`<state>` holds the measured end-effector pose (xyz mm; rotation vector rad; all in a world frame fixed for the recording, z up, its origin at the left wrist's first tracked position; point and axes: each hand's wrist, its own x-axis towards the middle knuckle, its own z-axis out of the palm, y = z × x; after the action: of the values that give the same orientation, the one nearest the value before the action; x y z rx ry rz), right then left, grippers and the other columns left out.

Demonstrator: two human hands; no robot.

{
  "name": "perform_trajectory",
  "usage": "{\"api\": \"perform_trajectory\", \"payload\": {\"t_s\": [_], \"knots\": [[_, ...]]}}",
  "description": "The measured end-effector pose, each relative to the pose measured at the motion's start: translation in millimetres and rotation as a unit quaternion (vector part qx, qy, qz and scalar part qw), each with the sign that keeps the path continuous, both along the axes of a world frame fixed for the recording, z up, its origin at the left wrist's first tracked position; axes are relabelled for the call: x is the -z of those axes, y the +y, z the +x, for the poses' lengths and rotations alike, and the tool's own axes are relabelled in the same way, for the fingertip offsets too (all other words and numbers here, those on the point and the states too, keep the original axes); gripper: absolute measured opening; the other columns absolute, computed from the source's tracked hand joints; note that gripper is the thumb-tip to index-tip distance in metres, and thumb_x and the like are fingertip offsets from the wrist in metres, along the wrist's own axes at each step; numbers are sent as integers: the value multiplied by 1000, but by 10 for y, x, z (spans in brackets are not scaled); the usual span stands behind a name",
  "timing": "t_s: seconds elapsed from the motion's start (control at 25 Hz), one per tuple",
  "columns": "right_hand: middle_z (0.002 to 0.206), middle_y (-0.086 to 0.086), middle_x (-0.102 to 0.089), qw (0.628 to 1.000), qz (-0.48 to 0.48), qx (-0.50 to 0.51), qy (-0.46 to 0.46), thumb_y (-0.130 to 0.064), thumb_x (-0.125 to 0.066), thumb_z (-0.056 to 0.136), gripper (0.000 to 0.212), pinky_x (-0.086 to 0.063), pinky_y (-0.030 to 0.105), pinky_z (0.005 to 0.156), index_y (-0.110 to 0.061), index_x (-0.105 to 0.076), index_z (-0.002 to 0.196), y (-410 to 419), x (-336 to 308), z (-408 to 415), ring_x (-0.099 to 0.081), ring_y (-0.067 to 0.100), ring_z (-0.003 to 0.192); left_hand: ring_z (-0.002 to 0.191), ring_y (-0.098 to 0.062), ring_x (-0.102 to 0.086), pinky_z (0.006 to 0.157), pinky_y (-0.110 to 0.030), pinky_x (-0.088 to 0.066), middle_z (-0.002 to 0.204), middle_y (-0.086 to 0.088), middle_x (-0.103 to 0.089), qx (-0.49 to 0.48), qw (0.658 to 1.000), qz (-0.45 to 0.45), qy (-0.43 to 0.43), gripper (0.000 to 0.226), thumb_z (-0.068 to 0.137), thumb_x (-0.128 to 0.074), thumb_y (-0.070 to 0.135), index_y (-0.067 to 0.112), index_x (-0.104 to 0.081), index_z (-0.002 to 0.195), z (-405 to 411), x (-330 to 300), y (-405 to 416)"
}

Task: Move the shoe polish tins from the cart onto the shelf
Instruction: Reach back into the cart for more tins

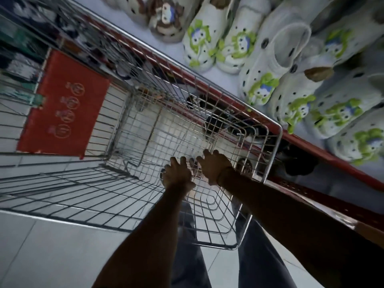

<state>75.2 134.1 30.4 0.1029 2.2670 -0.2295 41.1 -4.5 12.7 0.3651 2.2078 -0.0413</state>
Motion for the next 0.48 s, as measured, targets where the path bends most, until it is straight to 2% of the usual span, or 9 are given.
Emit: {"api": "perform_trajectory", "payload": {"t_s": [0.08, 0.16, 0.32, 0.4, 0.48], "knots": [[143, 14, -44, 998, -6, 49, 32, -38, -80, 76, 78, -55, 44, 89, -16, -42, 141, 24, -273, -76, -53, 40, 120, 127, -41, -50, 97, -55, -55, 141, -16, -41, -13, 999, 29, 30, 97, 66, -85, 38, 16, -33, 145, -171, -300, -90], [139, 13, -46, 989, -31, 109, 99, -45, -82, 66, 84, -55, 44, 86, -18, -45, 137, 34, -634, -243, -53, 38, 120, 123, -40, -52, 96, -54, -55, 136, -15, -44, -51, 995, 71, 57, 91, 61, -83, 41, 14, -42, 138, -408, -707, -176], [124, 11, -54, 946, -85, 188, 251, -46, -78, 60, 73, -58, 45, 84, -20, -57, 125, 40, -1707, -733, -58, 36, 113, 116, -32, -55, 94, -42, -58, 120, -7, -57, -84, 979, 117, 142, 63, 58, -78, 46, 17, -65, 113, -985, -1757, -441], [121, 12, -56, 920, -100, 185, 330, -46, -80, 63, 71, -56, 45, 85, -19, -60, 125, 38, -2243, -953, -59, 36, 112, 111, -28, -57, 88, -33, -55, 118, -7, -61, -90, 962, 159, 202, 60, 59, -83, 44, 17, -66, 110, -1268, -2310, -545], [123, 12, -57, 890, -111, 183, 404, -46, -81, 66, 74, -56, 45, 87, -20, -57, 131, 47, -2756, -1138, -58, 36, 114, 99, -28, -61, 82, -32, -53, 113, -12, -64, -98, 931, 222, 273, 60, 58, -88, 39, 15, -67, 108, -1519, -2890, -575]]}}
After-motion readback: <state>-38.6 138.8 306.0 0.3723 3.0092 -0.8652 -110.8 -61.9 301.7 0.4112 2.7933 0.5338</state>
